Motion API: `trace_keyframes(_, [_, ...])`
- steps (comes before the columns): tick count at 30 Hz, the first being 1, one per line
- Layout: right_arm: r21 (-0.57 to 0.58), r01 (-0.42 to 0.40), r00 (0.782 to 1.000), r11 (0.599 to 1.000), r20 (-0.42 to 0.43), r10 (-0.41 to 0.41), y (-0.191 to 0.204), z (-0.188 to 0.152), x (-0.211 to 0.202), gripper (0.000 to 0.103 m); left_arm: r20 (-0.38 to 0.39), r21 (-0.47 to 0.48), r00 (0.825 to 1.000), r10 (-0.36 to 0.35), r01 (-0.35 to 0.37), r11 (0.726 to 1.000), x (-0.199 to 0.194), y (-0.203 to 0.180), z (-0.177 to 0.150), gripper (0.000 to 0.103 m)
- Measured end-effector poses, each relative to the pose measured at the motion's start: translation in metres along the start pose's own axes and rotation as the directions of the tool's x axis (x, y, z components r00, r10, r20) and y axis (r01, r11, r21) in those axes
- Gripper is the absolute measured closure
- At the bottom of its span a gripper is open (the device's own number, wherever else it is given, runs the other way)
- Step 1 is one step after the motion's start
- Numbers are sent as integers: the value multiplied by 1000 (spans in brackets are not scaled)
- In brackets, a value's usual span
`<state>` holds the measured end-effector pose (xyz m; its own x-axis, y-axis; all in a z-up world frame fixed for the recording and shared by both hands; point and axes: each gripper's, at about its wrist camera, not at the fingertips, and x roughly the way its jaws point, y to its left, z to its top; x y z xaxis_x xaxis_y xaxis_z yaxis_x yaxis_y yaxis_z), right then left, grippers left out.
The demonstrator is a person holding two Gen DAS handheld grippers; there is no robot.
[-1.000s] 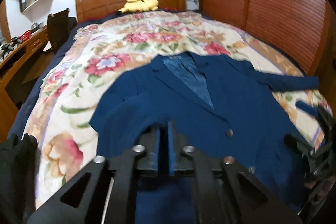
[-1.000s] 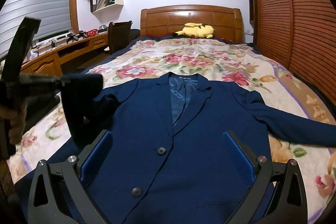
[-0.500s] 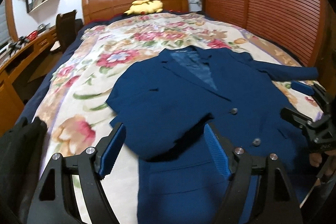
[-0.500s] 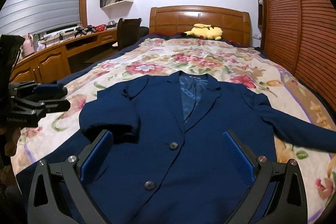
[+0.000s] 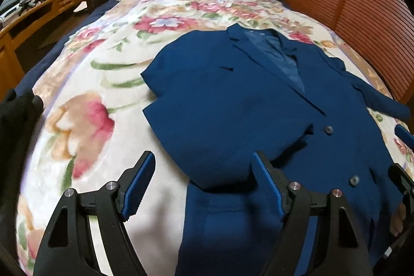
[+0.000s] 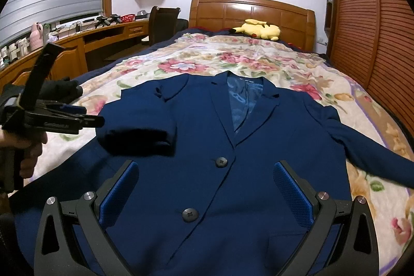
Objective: Fold large clothes
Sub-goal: 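Carry the sleeve across the jacket front with the left tool and release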
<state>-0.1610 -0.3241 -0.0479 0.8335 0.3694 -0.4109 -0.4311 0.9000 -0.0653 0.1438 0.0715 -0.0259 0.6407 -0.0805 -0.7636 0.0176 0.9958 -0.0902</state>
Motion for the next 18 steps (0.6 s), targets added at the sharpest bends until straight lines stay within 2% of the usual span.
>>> trace_keyframes(4, [2,3,1000,1000,-3,-3,-2,-1,2,0,-23,-3,1000,5,-5,1000,10,0,3,25])
trace_keyframes(7, [4,7,1000,1000,-6,-6,-2,-1,4,0,-78,-12,997,-17,16,1000,23,-1,5,25])
trace_keyframes(10, [5,16,1000,1000,-8,-16,-2,-1,6,0,-99,-20,994,-40,39,999,30,-3,5,26])
trace_keyframes(12, [9,20,1000,1000,-9,-20,-4,-2,5,0,-106,-32,991,-77,74,997,33,-5,5,37])
trace_keyframes(14, [13,24,1000,1000,-8,-24,-8,-3,4,0,-132,-42,984,-115,111,993,36,-7,5,64])
trace_keyframes(17, [24,30,1000,999,-8,-30,-13,-4,3,0,-113,1,990,-86,87,996,30,-13,13,77])
trace_keyframes(18, [28,32,999,999,-8,-31,-14,-5,2,0,-101,11,992,-79,81,997,25,-15,16,78])
